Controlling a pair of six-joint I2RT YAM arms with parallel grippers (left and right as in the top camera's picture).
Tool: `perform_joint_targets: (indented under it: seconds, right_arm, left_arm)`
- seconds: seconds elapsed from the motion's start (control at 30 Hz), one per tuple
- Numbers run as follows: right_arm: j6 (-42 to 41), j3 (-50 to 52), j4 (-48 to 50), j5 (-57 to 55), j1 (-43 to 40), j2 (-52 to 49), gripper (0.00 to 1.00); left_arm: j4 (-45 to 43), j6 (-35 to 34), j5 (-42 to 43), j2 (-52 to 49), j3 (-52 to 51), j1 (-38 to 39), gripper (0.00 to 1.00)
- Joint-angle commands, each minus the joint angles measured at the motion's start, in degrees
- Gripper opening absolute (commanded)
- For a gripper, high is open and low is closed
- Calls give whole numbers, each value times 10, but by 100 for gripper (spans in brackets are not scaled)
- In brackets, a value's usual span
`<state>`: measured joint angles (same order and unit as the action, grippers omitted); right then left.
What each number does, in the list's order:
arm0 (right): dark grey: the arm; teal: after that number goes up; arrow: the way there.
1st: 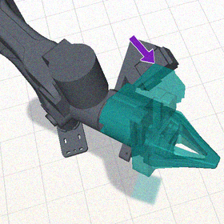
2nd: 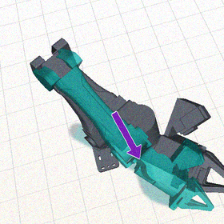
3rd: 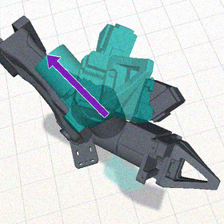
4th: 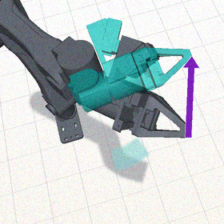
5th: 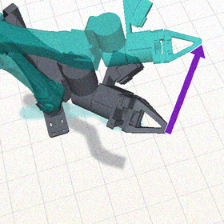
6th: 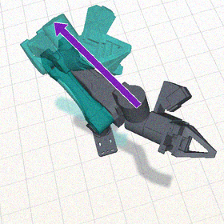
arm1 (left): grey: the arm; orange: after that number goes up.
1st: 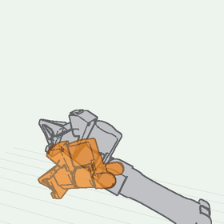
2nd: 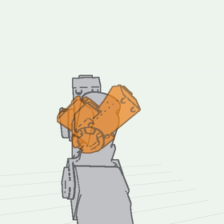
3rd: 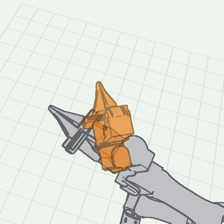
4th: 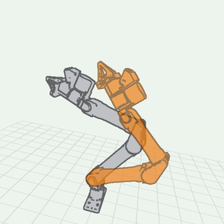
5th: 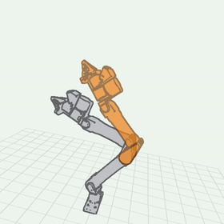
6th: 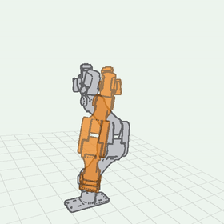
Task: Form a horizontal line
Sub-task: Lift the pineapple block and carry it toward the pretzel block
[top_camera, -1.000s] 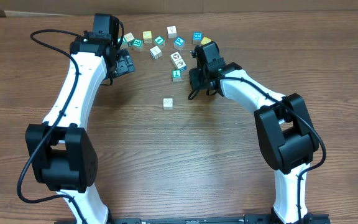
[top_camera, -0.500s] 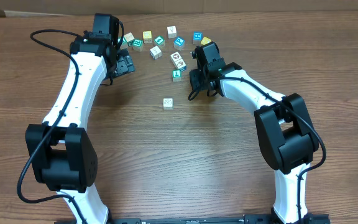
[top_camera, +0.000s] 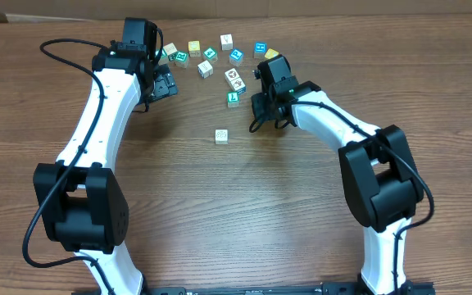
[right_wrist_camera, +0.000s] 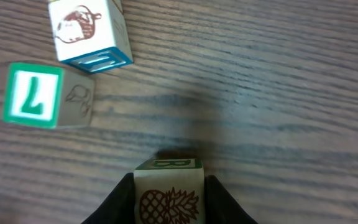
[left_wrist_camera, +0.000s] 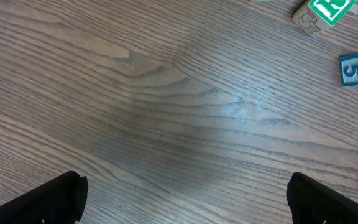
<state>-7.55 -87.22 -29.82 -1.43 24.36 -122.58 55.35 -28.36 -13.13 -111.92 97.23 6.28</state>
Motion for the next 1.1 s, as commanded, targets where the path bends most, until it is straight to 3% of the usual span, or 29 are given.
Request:
perform_joint_targets:
  seconds: [0.0, 0.57, 1.07]
  right_arm:
    - [-23, -10, -16, 2, -2, 60, 23]
    - [-111, -9, -147, 45, 40, 103, 21]
    - [-135, 70, -63, -45, 97, 98, 22]
  left_arm:
    - [1, 1, -8, -7, 14, 1, 100]
    - [1, 1, -8, -7, 14, 1, 100]
    - [1, 1, -8, -7, 14, 1, 100]
